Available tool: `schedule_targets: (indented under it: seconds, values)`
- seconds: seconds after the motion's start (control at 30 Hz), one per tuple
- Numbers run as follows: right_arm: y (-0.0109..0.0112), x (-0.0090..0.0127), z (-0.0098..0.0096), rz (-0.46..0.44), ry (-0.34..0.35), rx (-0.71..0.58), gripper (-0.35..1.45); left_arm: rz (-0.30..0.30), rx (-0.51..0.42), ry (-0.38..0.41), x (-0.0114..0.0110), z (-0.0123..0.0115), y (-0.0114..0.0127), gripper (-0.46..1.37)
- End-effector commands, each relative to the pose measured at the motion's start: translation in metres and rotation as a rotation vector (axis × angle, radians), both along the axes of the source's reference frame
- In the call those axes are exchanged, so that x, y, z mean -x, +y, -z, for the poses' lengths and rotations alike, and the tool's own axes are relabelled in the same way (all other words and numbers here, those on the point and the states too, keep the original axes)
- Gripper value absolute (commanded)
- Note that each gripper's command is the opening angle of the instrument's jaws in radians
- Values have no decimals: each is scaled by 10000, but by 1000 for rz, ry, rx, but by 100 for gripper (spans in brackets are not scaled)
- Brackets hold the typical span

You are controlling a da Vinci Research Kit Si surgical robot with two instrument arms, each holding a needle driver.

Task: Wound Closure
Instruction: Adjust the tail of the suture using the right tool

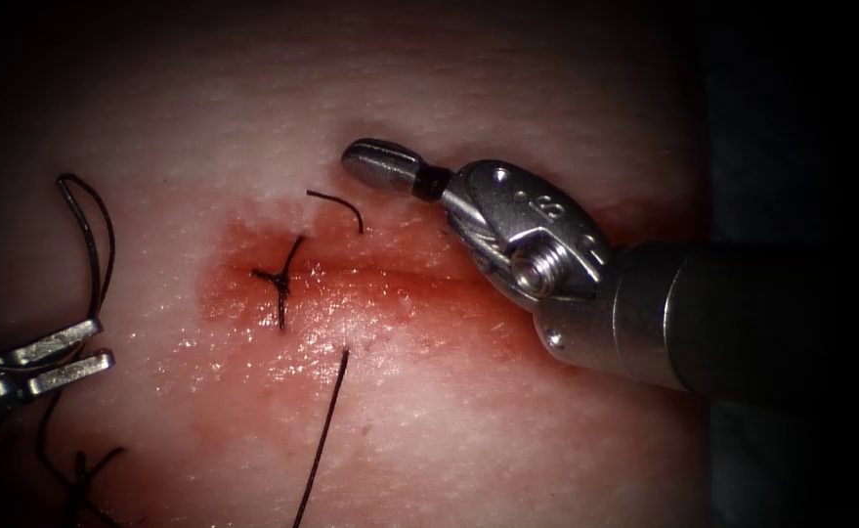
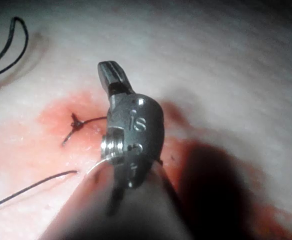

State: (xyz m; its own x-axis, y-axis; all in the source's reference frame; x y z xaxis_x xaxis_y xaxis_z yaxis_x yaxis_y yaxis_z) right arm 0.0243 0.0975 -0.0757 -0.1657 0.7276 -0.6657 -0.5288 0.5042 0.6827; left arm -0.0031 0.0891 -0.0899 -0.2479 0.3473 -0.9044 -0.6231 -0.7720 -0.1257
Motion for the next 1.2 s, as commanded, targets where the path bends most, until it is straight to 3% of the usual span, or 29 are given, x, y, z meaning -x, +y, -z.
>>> schedule_targets:
  seconds: [0.03, 0.37, 0.43, 0.47, 0.53, 0.57, 0.7, 0.83, 1.03, 1.2]
  values:
    - [0, 0, 0, -4, -4, -1, -35, -8, -2, -3, 0, 0, 0, -35]
    - [10, 7, -8, 14, -33, 33, -35, -14, 7, 0, -1, 1, 2, -35]
    - [13, 12, -11, 28, -47, 29, -7, -14, 6, 0, -2, 2, 2, -35]
    - [15, 14, -14, 41, -62, 33, 32, -14, 5, 0, -2, 4, 2, -35]
    - [17, 16, -18, 64, -90, 28, 66, -15, 9, 2, -2, 6, 2, -35]
    - [18, 15, -22, 82, -114, 20, 96, -13, 10, 0, -2, 7, 3, -35]
    - [20, 14, -32, 113, -152, 23, 123, -13, 12, 0, -3, 13, 4, -35]
    - [23, 9, -40, 142, -190, 38, 136, -12, 13, -2, -3, 15, 3, -35]
    - [15, -9, -58, 264, -261, 58, 135, -12, 12, -2, -3, 16, 3, -35]
    - [1, -25, -76, 347, -263, 85, 134, -12, 12, -2, -3, 16, 3, -35]
